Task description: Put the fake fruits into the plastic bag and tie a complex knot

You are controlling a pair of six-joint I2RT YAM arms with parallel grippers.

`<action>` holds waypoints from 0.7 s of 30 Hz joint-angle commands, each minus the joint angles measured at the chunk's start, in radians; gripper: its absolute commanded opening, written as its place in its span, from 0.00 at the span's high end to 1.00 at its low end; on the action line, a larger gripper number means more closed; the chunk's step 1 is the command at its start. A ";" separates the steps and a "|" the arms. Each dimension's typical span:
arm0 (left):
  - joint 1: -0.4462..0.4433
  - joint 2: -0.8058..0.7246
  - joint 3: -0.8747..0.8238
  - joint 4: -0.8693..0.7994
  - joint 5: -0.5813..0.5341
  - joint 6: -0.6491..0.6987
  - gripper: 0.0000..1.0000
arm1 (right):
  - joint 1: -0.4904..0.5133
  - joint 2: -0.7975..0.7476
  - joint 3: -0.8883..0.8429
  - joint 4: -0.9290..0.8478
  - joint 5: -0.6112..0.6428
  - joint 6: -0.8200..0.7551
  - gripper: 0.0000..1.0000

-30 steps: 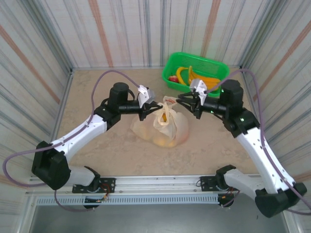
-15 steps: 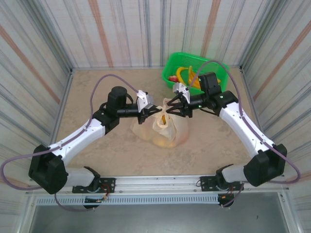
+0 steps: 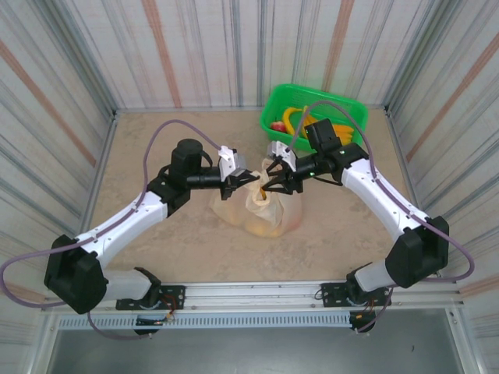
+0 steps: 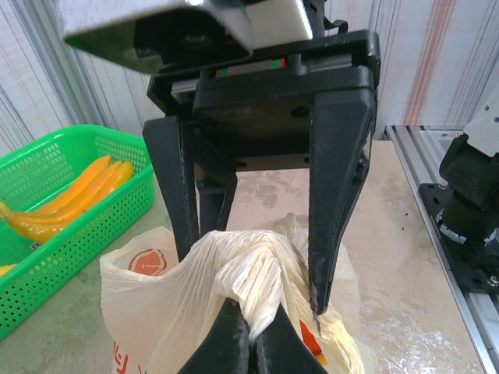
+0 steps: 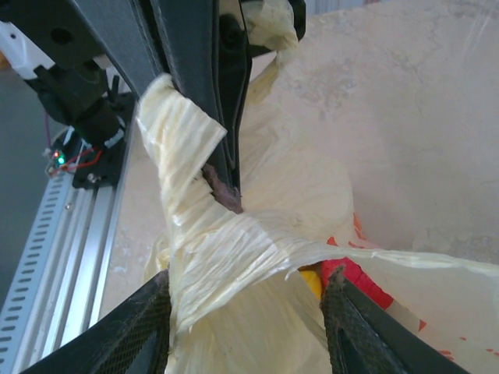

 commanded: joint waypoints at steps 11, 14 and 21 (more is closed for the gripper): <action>0.002 0.003 0.015 0.006 -0.002 0.011 1.00 | 0.043 0.003 0.021 -0.038 0.137 -0.007 1.00; 0.002 -0.002 0.017 -0.003 -0.032 0.001 1.00 | 0.045 -0.088 -0.044 0.077 0.286 0.030 1.00; -0.009 -0.013 0.027 -0.015 -0.061 -0.040 1.00 | 0.077 -0.294 -0.293 0.508 0.689 0.096 1.00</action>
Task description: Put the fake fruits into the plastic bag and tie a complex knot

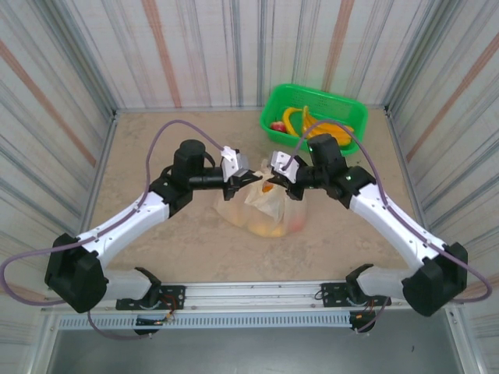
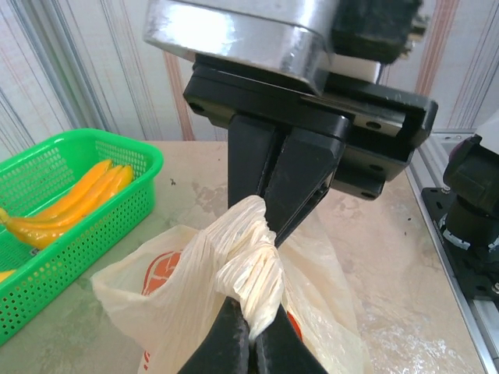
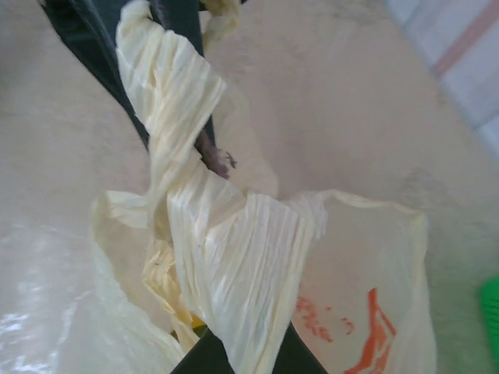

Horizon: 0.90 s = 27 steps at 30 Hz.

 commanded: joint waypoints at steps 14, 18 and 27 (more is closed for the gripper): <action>-0.053 -0.080 0.035 -0.100 -0.203 -0.119 1.00 | 0.072 -0.073 -0.052 0.155 0.252 0.005 0.77; -0.048 -0.088 0.015 -0.079 -0.250 -0.104 1.00 | 0.021 -0.119 -0.015 0.026 -0.002 0.015 0.49; -0.037 -0.084 -0.019 -0.025 -0.187 -0.103 1.00 | -0.059 -0.148 0.037 -0.095 -0.119 0.025 0.48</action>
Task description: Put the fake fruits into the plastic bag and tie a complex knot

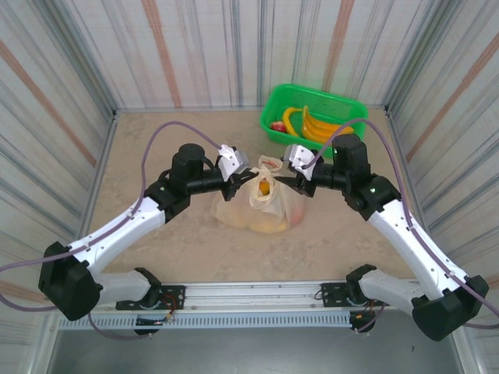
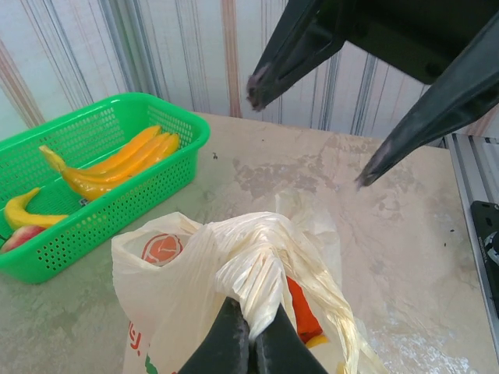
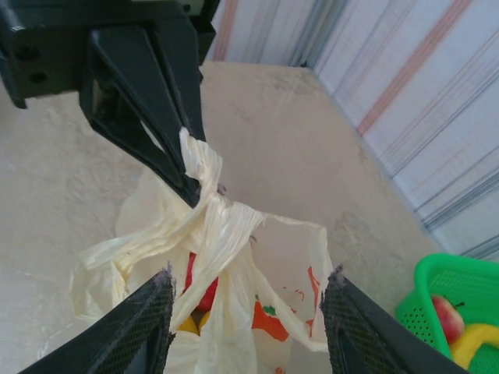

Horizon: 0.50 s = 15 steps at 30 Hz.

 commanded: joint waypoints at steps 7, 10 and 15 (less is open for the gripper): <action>0.009 -0.022 -0.012 0.036 0.049 -0.012 1.00 | 0.019 0.063 0.015 -0.105 0.013 -0.048 0.51; 0.010 -0.025 -0.013 0.035 0.054 -0.010 1.00 | 0.026 0.088 0.014 -0.086 0.031 -0.052 0.52; 0.009 -0.029 -0.017 0.032 0.061 -0.011 1.00 | 0.045 0.126 0.022 -0.057 0.050 -0.054 0.54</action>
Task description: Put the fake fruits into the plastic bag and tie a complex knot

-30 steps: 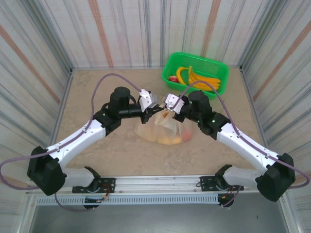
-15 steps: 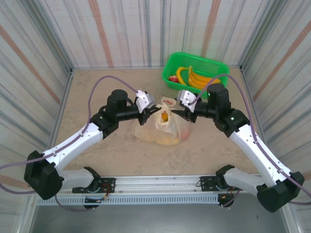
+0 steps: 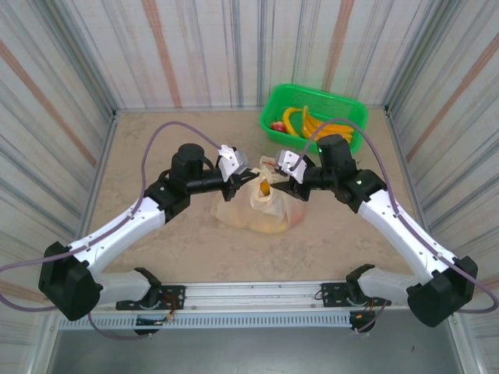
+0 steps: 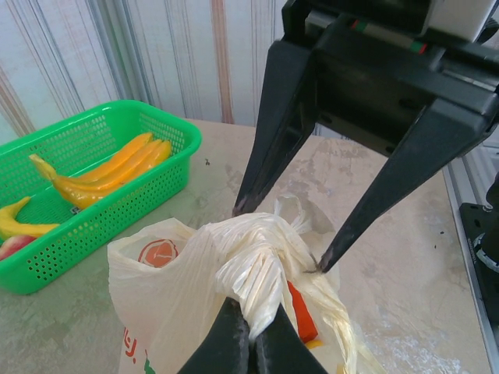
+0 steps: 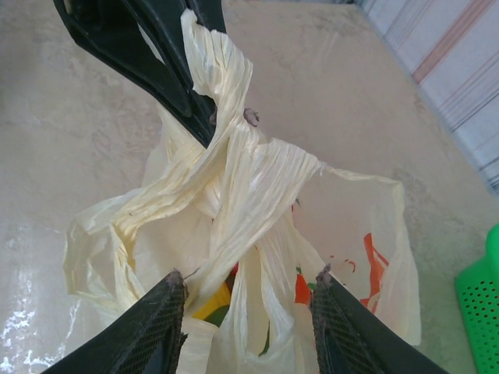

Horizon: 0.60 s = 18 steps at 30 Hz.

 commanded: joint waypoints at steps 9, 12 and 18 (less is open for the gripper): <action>0.006 -0.028 -0.015 0.013 0.037 -0.005 1.00 | 0.016 0.056 0.032 0.040 0.052 -0.039 0.55; 0.006 -0.030 -0.017 0.007 0.022 0.001 1.00 | 0.007 0.038 0.031 0.038 0.041 -0.039 0.54; 0.006 -0.027 -0.016 0.006 0.017 0.002 1.00 | -0.009 -0.012 0.001 0.025 0.051 -0.055 0.53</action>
